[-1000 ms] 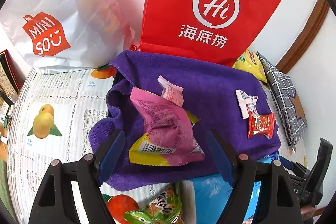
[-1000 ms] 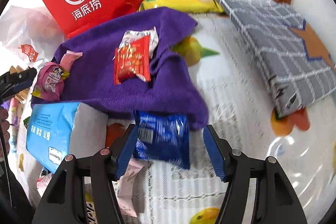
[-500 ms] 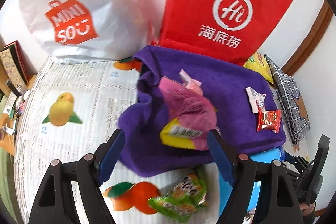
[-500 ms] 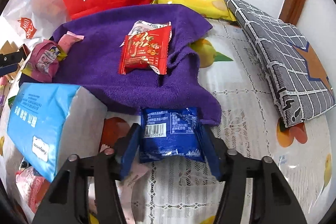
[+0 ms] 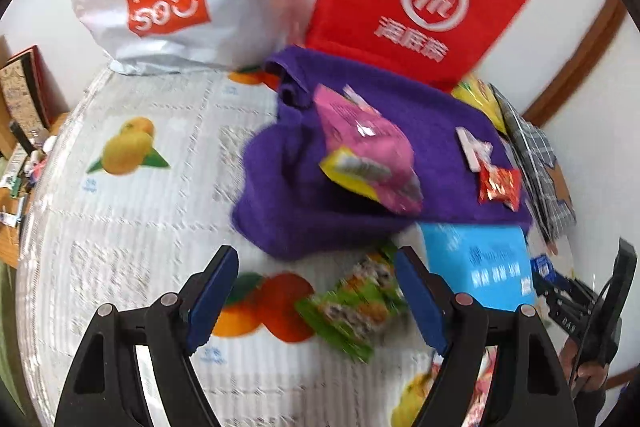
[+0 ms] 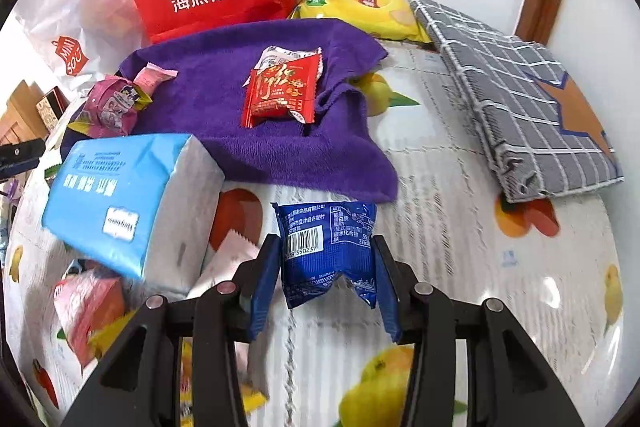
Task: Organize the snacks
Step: 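Grasp the blue snack packet with the right tool while the left tool releases the pink bag, then grasp the green snack bag with the left tool while the right tool holds the blue packet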
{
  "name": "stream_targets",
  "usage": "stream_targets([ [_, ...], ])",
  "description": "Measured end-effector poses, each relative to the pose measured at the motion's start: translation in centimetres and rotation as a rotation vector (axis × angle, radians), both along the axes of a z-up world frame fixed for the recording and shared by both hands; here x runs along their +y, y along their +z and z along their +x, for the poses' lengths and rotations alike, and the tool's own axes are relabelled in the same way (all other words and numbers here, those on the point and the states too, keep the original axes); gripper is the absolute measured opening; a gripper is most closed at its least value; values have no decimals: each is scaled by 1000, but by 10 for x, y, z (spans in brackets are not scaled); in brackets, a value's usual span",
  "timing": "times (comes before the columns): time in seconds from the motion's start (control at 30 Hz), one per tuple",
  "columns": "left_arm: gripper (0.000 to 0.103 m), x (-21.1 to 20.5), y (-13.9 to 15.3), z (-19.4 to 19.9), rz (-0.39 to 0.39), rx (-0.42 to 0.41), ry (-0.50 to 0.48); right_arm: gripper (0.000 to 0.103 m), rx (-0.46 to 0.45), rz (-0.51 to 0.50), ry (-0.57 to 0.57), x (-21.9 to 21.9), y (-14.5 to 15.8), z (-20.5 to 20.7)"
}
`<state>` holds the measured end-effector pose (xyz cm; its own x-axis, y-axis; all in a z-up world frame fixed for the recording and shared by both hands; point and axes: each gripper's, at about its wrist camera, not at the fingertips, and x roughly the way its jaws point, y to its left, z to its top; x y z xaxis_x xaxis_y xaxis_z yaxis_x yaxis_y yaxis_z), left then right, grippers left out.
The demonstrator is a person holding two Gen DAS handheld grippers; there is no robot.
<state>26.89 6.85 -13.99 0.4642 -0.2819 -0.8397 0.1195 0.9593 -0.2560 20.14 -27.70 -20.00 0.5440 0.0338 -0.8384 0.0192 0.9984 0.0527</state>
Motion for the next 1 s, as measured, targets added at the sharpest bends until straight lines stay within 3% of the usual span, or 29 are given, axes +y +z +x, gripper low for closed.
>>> stream_targets([
  [0.23,77,-19,-13,-6,-7,24,-42,45,-8,-7,-32,-8,9,-21],
  [0.4,59,-22,-22,-4,-44,57,-53,45,-3,-22,-54,-15,10,-31],
  [0.67,60,-3,-15,-18,-6,34,-20,45,1,-2,-62,-16,4,-30],
  [0.87,67,-23,-23,-10,13,5,-108,45,8,4,-48,-9,0,-28],
  [1.0,64,-36,-42,-3,102,51,-125,45,11,-5,-56,-13,0,-28],
])
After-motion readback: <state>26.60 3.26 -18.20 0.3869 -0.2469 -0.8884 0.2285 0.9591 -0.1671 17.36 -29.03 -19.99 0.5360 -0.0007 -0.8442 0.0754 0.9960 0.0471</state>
